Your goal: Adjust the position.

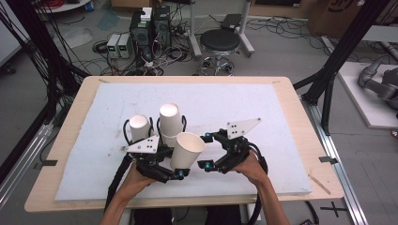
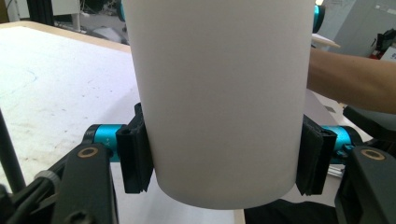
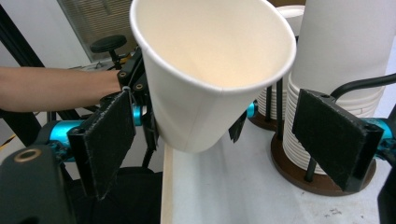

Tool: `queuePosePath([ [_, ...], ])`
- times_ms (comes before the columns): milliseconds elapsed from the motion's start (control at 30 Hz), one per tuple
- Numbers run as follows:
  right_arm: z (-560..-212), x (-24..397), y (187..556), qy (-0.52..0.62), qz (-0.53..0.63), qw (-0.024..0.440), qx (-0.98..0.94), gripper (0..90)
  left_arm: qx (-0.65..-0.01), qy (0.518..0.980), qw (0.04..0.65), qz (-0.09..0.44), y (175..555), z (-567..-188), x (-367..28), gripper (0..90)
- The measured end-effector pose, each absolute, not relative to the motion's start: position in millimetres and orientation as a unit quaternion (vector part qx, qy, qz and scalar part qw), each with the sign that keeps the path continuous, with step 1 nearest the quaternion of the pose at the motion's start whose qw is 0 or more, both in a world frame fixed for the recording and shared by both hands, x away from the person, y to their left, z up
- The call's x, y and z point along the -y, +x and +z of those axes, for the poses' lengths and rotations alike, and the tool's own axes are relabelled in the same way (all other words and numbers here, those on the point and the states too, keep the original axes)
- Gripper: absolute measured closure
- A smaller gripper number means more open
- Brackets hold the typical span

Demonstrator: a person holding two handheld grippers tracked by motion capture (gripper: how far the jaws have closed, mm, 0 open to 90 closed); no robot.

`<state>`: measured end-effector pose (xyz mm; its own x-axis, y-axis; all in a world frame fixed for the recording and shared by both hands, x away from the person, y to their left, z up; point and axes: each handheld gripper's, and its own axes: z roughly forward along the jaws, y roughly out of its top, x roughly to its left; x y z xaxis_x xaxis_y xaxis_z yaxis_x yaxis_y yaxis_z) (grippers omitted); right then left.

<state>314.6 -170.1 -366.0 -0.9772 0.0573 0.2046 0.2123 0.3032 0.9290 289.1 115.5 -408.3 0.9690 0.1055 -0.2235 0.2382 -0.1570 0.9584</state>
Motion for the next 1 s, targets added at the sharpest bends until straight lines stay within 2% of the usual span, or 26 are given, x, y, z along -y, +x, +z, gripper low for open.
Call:
queuePosePath([
  [633,-366.3,155.4,316.1,-0.072,-0.594,0.077,0.797,13.8,-0.097,0.766,0.633,-0.056,286.9,-408.3,-97.7,34.7],
  [800,-365.8,153.6,315.5,-0.063,-0.597,0.082,0.796,16.9,-0.094,0.768,0.631,-0.055,286.5,-409.0,-94.9,34.7],
  [900,-365.3,154.3,315.0,-0.056,-0.599,0.090,0.794,23.7,-0.092,0.768,0.632,-0.055,287.0,-408.6,-95.8,34.8],
  [1000,-365.4,154.0,315.5,-0.055,-0.602,0.091,0.792,24.7,-0.092,0.767,0.632,-0.055,286.8,-408.3,-96.3,34.8],
])
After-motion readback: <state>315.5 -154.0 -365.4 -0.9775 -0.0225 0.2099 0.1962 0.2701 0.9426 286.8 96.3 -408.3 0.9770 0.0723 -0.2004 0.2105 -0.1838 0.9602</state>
